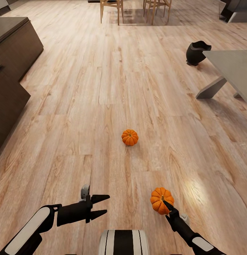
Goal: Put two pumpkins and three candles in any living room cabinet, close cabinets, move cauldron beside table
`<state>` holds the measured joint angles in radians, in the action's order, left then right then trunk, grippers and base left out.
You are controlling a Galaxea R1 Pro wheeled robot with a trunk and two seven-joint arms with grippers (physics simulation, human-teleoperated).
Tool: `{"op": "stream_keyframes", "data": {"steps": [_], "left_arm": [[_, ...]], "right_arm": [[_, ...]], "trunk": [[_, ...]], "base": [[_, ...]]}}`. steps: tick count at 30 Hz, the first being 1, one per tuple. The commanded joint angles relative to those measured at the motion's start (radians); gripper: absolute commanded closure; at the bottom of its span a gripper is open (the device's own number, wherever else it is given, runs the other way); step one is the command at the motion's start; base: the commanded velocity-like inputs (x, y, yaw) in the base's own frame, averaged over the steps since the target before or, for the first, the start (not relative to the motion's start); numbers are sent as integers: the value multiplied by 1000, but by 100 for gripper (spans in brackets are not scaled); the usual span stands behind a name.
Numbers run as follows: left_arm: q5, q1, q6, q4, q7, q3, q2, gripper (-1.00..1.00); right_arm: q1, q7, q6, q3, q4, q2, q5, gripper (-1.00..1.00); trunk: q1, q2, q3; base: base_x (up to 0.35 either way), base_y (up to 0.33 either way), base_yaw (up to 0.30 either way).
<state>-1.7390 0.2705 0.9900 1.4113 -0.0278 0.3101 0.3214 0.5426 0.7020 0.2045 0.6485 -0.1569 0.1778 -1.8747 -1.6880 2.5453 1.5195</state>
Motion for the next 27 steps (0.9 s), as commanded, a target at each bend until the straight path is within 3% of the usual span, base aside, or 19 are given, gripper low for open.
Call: {"op": "stream_keyframes", "data": {"steps": [1,16,17,27], "left_arm": [[1,1,1,0,-3,1,1,-100],[1,1,1,0,-3,1,1,-100],[1,1,1,0,-3,1,1,-100],[1,1,1,0,-3,1,1,-100]], "right_arm": [[0,3,7,5,0,1,-11,-100],[0,2,9,6,-3,2,-11,-100],[0,2,10,6,-3,2,-11,100],[0,4,10,7,-10,3,-11,100]], "trunk": [[0,0,1],[0,0,1],[0,0,1],[0,0,1]], "base": [[0,0,0],[20,0,0],[4,0,0],[0,0,0]]}}
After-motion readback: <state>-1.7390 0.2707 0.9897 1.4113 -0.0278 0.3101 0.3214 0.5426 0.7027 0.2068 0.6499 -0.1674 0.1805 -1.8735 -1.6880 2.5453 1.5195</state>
